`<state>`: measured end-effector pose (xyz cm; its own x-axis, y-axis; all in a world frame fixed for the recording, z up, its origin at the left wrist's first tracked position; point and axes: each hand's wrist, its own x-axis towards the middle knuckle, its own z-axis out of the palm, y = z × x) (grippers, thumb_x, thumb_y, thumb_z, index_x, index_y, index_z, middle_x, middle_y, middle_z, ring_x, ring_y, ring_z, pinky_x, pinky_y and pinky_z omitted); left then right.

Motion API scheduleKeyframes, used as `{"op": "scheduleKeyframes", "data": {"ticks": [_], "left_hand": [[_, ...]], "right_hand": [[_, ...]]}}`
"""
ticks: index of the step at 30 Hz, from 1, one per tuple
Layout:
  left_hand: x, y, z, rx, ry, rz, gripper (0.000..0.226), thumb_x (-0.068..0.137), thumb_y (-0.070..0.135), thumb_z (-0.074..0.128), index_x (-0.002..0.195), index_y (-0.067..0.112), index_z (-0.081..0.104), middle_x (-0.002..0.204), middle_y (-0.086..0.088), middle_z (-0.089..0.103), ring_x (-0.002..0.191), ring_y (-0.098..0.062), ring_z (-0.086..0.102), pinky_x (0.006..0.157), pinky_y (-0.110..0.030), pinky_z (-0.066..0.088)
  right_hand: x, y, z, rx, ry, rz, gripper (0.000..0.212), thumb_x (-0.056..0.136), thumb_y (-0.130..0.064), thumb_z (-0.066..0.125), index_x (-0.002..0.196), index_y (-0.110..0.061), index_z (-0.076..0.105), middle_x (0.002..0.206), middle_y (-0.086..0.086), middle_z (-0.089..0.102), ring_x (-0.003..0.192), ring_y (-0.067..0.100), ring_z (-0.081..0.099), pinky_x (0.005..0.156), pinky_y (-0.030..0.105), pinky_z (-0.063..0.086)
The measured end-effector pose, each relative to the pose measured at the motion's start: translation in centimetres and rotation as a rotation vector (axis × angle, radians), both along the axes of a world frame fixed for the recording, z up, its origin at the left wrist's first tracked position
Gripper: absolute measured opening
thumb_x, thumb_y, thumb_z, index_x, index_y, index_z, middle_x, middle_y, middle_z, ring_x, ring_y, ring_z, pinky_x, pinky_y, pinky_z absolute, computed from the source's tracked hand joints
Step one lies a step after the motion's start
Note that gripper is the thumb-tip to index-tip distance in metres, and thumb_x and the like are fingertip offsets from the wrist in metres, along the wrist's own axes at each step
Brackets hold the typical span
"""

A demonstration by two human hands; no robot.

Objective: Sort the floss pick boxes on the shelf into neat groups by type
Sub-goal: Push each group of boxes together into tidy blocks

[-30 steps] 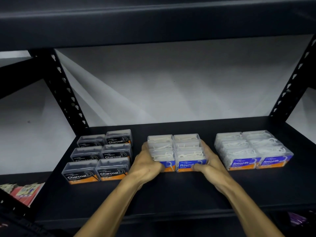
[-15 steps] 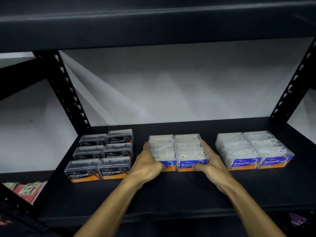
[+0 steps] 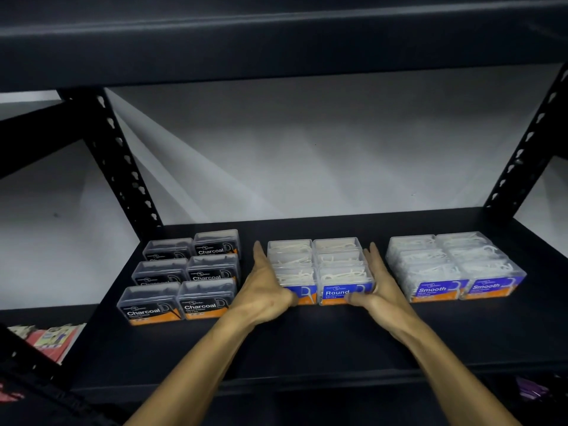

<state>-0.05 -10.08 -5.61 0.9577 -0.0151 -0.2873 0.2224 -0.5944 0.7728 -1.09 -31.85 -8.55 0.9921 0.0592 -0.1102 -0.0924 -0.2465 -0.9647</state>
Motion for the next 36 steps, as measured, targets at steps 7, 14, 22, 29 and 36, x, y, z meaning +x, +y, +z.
{"op": "scheduleKeyframes", "data": {"ticks": [7, 14, 22, 29, 36], "left_hand": [[-1.0, 1.2, 2.3, 0.064, -0.184, -0.021, 0.127, 0.076, 0.008, 0.072, 0.152, 0.029, -0.027, 0.166, 0.003, 0.009, 0.146, -0.019, 0.029, 0.098, -0.018, 0.033], [-0.8, 6.8, 6.6, 0.162, -0.381, 0.082, 0.067, 0.093, 0.021, 0.063, 0.152, 0.026, 0.032, 0.13, 0.006, 0.053, 0.077, 0.012, 0.059, 0.07, -0.004, 0.043], [3.5, 15.9, 6.5, 0.519, -0.281, 0.167, 0.044, 0.098, 0.035, 0.056, 0.136, 0.014, 0.054, 0.131, -0.01, 0.063, 0.118, -0.028, 0.058, 0.091, -0.031, 0.044], [5.8, 18.6, 4.7, 0.59, -0.135, 0.045, 0.047, 0.101, 0.018, 0.05, 0.147, 0.015, 0.042, 0.152, -0.009, 0.043, 0.136, -0.028, 0.043, 0.106, -0.036, 0.038], [6.5, 19.0, 4.0, 0.551, -0.079, -0.061, 0.045, 0.106, 0.02, 0.038, 0.151, 0.018, 0.037, 0.157, -0.006, 0.036, 0.141, -0.025, 0.038, 0.104, -0.026, 0.033]], "right_hand": [[-1.0, -0.4, 0.6, -0.177, -0.186, -0.047, 0.11, 0.077, -0.004, 0.07, 0.15, -0.041, -0.003, 0.158, -0.016, 0.007, 0.143, 0.008, 0.018, 0.107, 0.028, 0.03], [0.4, 4.3, 4.9, -0.409, -0.643, 0.06, 0.075, 0.076, -0.033, 0.06, 0.146, -0.025, 0.033, 0.157, -0.01, 0.02, 0.147, 0.005, 0.008, 0.115, 0.032, 0.017], [5.1, 13.8, 6.6, -0.554, -0.532, 0.21, 0.039, 0.092, -0.027, 0.056, 0.131, -0.025, 0.055, 0.148, -0.012, 0.034, 0.137, 0.007, 0.028, 0.107, 0.018, 0.025], [9.3, 18.6, 6.9, -0.655, -0.321, 0.377, 0.042, 0.098, -0.029, 0.048, 0.139, -0.021, 0.044, 0.147, 0.0, 0.037, 0.136, 0.019, 0.035, 0.11, 0.032, 0.029], [10.8, 20.3, 6.5, -0.7, -0.106, 0.507, 0.052, 0.099, -0.028, 0.048, 0.147, -0.018, 0.032, 0.151, 0.008, 0.036, 0.138, 0.025, 0.035, 0.109, 0.034, 0.029]]}}
